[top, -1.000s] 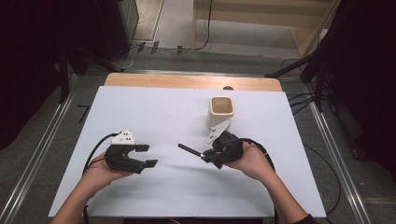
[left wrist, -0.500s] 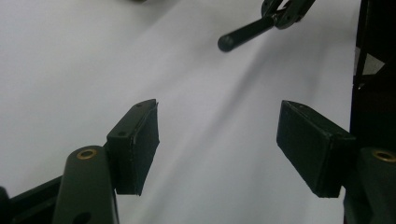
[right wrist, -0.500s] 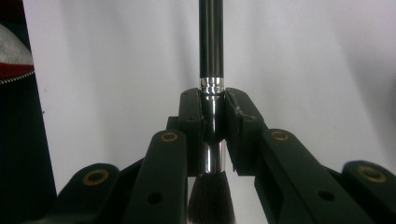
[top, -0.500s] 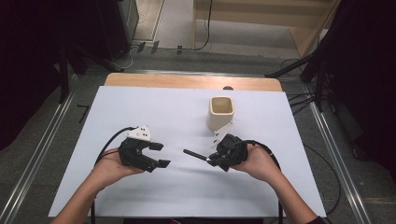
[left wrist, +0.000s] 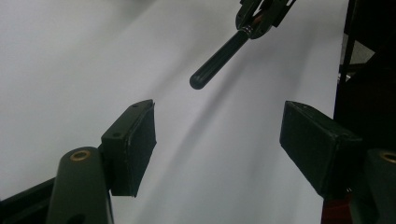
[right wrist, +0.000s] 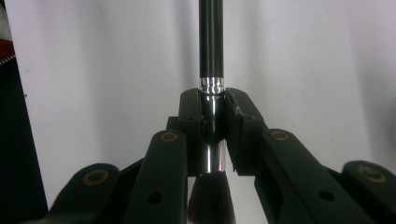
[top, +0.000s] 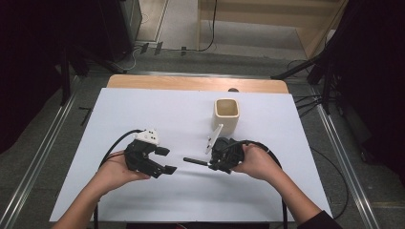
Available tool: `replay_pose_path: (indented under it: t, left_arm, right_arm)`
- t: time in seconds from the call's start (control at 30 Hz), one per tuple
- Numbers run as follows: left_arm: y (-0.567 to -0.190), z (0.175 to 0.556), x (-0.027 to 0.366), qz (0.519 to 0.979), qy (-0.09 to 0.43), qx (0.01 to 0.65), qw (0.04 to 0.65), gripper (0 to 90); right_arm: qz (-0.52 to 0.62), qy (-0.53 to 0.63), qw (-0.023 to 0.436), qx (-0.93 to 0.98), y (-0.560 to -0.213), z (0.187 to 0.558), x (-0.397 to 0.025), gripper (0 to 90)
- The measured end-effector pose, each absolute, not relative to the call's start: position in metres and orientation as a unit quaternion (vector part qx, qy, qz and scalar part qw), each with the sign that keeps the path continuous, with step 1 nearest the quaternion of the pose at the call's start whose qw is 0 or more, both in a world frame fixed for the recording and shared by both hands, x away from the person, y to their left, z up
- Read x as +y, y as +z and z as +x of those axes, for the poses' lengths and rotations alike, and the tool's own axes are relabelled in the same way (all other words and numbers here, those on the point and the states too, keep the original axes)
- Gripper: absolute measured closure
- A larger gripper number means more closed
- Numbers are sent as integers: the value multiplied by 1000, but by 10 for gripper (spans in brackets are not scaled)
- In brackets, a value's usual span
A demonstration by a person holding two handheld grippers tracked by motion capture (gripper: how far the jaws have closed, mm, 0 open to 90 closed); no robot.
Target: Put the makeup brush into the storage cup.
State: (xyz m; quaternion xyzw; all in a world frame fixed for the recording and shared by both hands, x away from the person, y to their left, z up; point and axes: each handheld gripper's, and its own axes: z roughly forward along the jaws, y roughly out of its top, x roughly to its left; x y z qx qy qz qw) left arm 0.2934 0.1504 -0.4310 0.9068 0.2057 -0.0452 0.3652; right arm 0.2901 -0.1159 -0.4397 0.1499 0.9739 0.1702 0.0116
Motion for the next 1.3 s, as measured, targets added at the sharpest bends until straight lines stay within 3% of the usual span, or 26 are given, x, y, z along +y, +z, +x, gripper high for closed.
replay_pose_path:
  t: [1.3]
  left_arm:
    - [-445, 315, 103, 930, -90, 171, 314, 316]
  right_arm:
    - [71, 138, 54, 986, -431, 290, -91, 791]
